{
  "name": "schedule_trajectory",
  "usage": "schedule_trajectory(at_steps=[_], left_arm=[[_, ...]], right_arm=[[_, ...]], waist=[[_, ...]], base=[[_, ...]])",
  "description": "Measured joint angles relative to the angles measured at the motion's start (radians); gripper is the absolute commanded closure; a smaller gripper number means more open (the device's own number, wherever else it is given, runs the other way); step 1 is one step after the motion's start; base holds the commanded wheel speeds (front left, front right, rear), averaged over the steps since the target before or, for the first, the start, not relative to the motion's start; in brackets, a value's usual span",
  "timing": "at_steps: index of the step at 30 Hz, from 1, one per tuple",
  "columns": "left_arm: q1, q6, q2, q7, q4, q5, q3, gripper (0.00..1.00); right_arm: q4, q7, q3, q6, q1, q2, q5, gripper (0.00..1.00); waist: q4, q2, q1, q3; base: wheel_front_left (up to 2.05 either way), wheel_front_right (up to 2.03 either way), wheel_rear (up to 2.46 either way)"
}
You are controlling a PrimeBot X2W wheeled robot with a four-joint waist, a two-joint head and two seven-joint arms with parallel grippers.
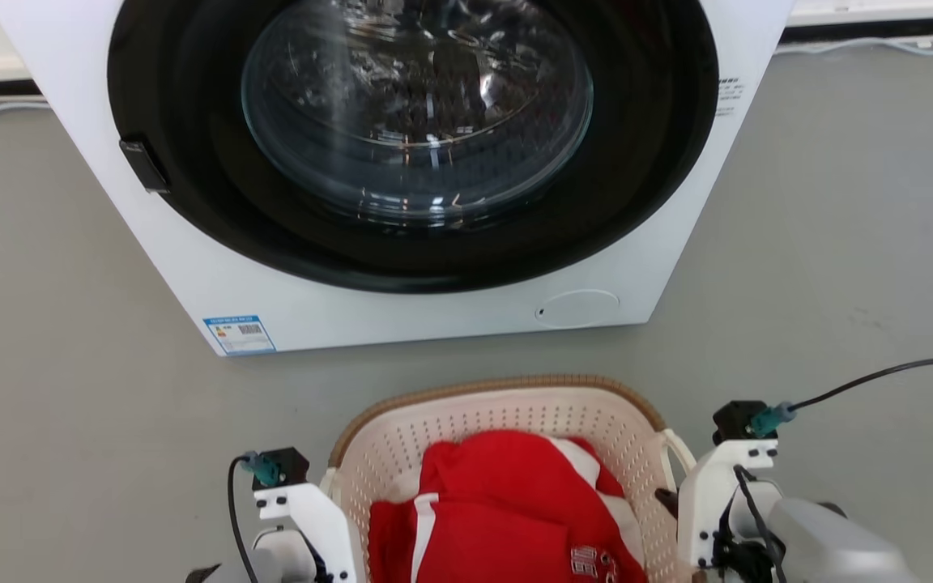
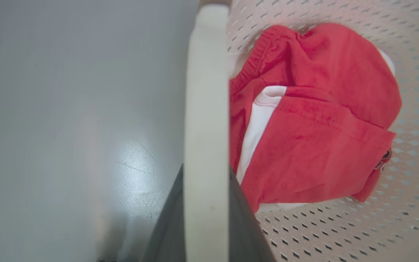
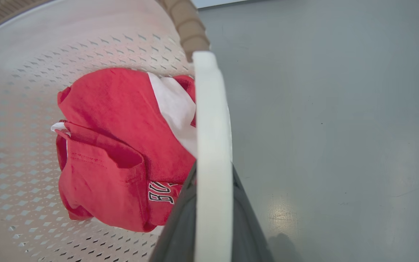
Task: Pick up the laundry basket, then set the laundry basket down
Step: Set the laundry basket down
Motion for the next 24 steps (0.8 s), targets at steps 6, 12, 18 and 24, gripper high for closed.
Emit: schedule_trajectory(at_steps=[6,12,18,24], left_arm=[[-0.042,0.009,-0.002,-0.053,-0.001,0.003,-0.005,1.0],[-0.088,0.027,-0.006,-0.119,-0.003,0.013,-0.012,1.0],[-0.12,0.04,-0.011,-0.176,-0.003,0.019,-0.02,1.0],[-0.16,0.05,-0.018,-0.235,-0.003,0.028,-0.022,1.0]], right_arm=[[-0.012,-0.048,0.004,0.0,-0.05,-0.015,0.0,1.0],[-0.024,-0.137,0.005,0.0,-0.078,-0.028,0.0,1.0],[-0.039,-0.174,0.009,0.0,-0.107,-0.045,0.006,1.0],[-0.046,-0.229,0.011,0.0,-0.136,-0.056,0.008,1.0]], waist=[[0.005,0.0,0.0,0.064],[0.013,0.0,0.0,0.147],[0.024,0.0,0.0,0.238],[0.033,0.0,0.0,0.313]], base=[[0.0,0.0,0.0],[0.0,0.0,0.0],[0.0,0.0,0.0],[0.0,0.0,0.0]])
